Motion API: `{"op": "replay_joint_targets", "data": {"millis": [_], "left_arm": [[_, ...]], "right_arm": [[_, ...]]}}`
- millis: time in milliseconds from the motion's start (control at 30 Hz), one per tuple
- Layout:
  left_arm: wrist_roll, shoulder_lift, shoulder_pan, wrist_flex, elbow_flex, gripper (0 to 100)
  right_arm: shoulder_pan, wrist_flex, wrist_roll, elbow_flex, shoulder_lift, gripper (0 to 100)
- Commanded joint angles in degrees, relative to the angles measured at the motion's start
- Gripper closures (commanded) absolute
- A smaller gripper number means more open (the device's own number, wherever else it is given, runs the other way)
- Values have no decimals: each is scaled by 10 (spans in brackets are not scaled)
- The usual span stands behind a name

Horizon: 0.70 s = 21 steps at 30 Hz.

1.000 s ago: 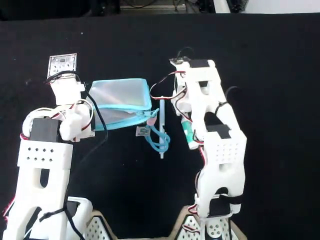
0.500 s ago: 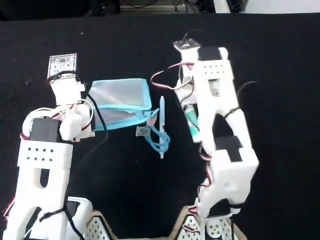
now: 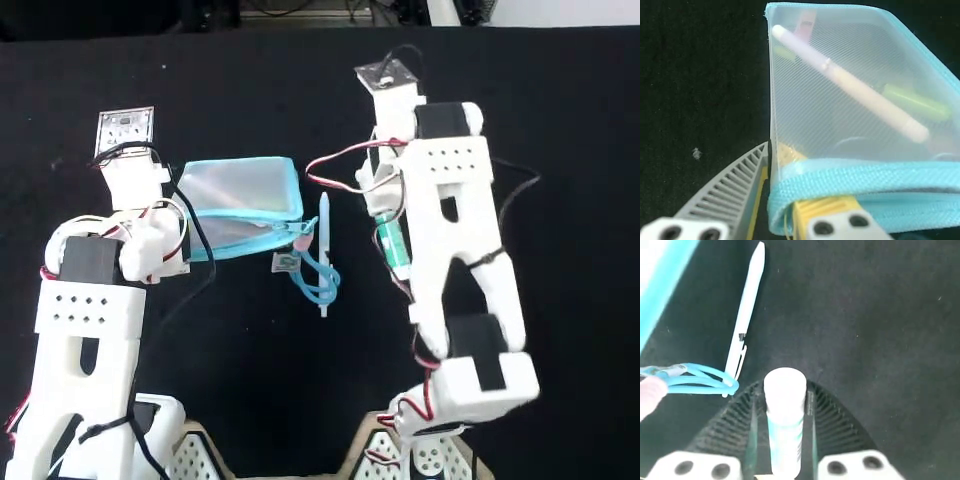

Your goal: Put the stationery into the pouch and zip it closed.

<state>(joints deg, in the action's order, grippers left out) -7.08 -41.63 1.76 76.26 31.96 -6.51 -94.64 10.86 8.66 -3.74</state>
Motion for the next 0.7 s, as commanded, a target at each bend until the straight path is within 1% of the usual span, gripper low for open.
{"op": "replay_joint_targets", "data": {"millis": [0,133,200,667], "left_arm": [[-1,4,7,3,1,967],[-1,4,7,2,1,967],[-1,4,7,3,1,967],[-1,4,7,4,2,967]], "right_arm": [[-40,11,4,3,65,988],[-95,14,0,3,96,987],[-107,21,-1,6,109,987],[-112,89,-2,3,233,987]]}}
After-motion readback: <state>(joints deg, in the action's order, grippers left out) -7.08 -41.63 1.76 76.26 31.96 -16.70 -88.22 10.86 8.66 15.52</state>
